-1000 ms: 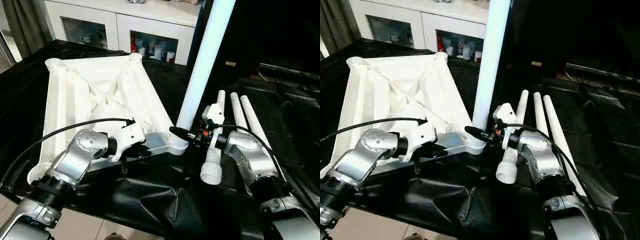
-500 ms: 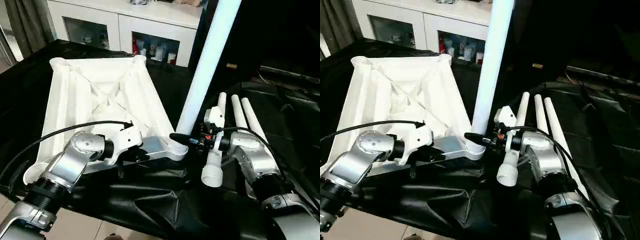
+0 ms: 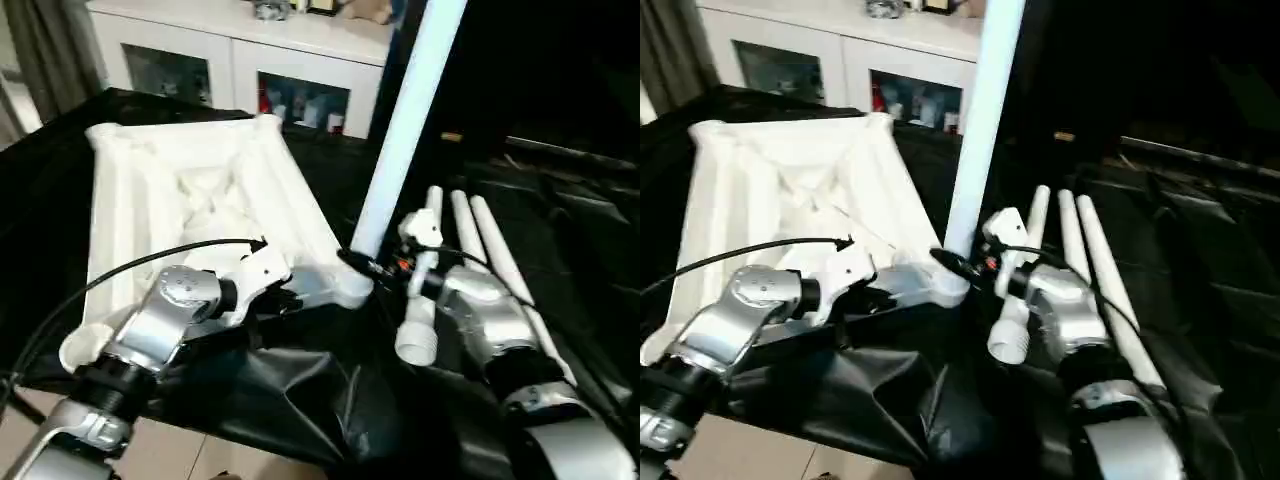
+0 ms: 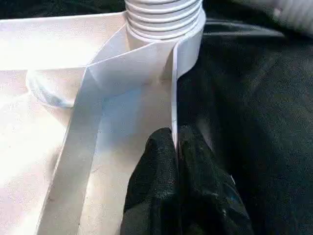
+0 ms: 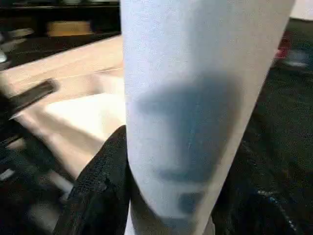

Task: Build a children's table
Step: Insert table leg to table base

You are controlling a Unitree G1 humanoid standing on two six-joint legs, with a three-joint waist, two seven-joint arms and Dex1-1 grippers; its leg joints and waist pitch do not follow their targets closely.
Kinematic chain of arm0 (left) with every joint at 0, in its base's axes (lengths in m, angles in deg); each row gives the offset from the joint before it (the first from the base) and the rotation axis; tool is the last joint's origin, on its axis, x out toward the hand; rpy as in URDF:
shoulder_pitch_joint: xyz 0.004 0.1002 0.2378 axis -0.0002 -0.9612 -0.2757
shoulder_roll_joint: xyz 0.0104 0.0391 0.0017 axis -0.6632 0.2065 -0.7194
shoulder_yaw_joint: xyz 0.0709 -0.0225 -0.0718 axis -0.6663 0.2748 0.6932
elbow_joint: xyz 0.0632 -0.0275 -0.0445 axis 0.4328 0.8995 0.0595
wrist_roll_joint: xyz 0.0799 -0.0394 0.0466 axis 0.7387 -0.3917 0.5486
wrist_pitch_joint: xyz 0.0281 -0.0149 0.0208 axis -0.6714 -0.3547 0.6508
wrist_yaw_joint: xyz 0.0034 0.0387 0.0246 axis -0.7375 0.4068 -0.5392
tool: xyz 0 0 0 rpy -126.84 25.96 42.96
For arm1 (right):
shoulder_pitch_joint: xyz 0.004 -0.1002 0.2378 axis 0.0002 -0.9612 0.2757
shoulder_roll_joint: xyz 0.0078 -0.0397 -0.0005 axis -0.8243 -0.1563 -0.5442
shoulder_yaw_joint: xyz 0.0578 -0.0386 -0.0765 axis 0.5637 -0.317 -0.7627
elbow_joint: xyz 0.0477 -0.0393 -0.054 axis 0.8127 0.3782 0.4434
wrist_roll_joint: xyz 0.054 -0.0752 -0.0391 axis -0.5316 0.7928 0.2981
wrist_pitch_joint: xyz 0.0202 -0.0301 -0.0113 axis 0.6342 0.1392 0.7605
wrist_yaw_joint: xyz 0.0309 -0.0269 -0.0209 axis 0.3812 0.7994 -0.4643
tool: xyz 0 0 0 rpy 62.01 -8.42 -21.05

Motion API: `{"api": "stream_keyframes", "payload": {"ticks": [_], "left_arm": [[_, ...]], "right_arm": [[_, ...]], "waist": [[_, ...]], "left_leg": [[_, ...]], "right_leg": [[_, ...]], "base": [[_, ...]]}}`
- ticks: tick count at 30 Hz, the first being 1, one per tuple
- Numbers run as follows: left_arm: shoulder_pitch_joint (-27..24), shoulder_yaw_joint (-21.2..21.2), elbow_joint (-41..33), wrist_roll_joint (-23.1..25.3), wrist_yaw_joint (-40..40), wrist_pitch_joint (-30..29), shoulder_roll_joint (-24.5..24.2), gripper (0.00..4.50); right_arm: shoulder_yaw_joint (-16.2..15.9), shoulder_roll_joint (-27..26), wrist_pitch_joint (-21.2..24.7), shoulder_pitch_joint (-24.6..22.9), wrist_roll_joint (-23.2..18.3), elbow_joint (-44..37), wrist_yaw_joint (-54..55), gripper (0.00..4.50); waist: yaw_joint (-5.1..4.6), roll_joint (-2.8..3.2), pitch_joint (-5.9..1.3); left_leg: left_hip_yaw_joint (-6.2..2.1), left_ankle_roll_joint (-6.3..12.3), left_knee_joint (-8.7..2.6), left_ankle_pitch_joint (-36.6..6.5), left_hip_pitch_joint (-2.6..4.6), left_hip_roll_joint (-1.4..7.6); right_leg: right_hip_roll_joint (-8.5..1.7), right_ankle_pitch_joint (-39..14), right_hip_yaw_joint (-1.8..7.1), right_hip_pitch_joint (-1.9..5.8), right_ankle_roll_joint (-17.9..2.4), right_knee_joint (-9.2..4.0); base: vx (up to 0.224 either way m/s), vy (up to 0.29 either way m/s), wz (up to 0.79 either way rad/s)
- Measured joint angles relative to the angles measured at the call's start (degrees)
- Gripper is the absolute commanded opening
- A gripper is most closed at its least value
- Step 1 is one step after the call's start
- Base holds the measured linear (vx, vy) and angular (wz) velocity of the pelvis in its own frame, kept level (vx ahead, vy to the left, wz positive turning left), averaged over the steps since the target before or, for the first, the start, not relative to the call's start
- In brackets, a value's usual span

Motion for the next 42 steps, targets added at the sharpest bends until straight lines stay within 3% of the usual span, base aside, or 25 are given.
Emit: {"api": "stream_keyframes", "payload": {"ticks": [9, 14, 21, 35, 36, 40, 42], "left_arm": [[4.89, 1.85, 4.19, 2.51, 14.95, -11.11, 10.82, 0.00], [5.39, 2.49, 3.66, 2.60, 20.00, -16.07, 15.36, 0.00], [5.41, 3.09, 2.19, 2.59, 21.45, -18.30, 16.12, 0.00], [5.40, 3.42, 0.90, 2.56, 22.15, -19.61, 15.79, 0.00], [5.39, 3.41, 0.85, 2.56, 22.14, -19.61, 15.73, 0.00], [5.38, 3.41, 0.14, 2.58, 22.19, -19.66, 15.26, 0.00], [5.39, 3.41, -0.69, 2.53, 22.09, -19.66, 14.88, 0.00]], "right_arm": [[2.45, -7.37, 0.07, 6.99, 3.05, 8.74, 30.70, 1.87], [5.57, -10.17, 1.87, 10.17, 2.52, 12.13, 38.91, 1.87], [6.42, -11.09, 2.61, 11.98, 2.60, 13.19, 40.99, 1.87], [7.85, -11.60, 2.24, 13.28, 4.27, 14.11, 39.97, 1.87], [8.14, -11.58, 2.25, 13.45, 4.22, 14.11, 39.44, 2.43], [9.16, -11.60, 2.57, 12.48, 3.36, 15.79, 35.91, 2.77], [9.65, -11.24, 2.29, 12.73, 2.53, 15.67, 33.69, 3.01]], "waist": [[-0.29, 0.11, 0.07], [-0.25, 0.04, 0.03], [-0.23, -0.24, -0.14], [-0.31, -0.27, -0.16], [-0.33, -0.26, -0.16], [-0.34, -0.38, -0.13], [-0.64, -0.08, 0.08]], "left_leg": [[-0.04, -0.01, -0.32, -0.01, -0.03, -0.09], [-0.02, 0.00, -0.30, -0.01, 0.00, -0.16], [0.05, -0.01, -0.31, -0.01, -0.25, -0.15], [0.07, -0.03, -0.95, -0.01, -0.16, -0.13], [0.07, -0.03, -0.95, -0.01, -0.18, -0.13], [0.07, -0.03, -0.94, -0.01, -0.38, -0.11], [0.21, -0.03, -0.95, 0.00, -0.54, -0.12]], "right_leg": [[0.00, 0.00, -0.06, -0.40, 0.00, -1.05], [0.00, 0.00, 0.03, -0.66, 0.00, -1.17], [0.00, 0.88, 0.06, -0.73, -0.18, -1.13], [0.04, 1.09, -0.03, -1.01, -0.14, -1.10], [0.04, 1.09, -0.03, -1.03, -0.14, -1.11], [0.04, 1.09, -0.03, -1.19, -0.15, -1.12], [0.03, 1.23, 0.05, -1.36, -0.18, -1.13]], "base": [[0.000, 0.000, 0.00], [0.000, 0.000, 0.00], [0.008, -0.003, 0.00], [0.000, 0.000, 0.00], [0.000, 0.000, 0.00], [0.000, 0.000, 0.00], [0.000, 0.000, 0.00]]}}
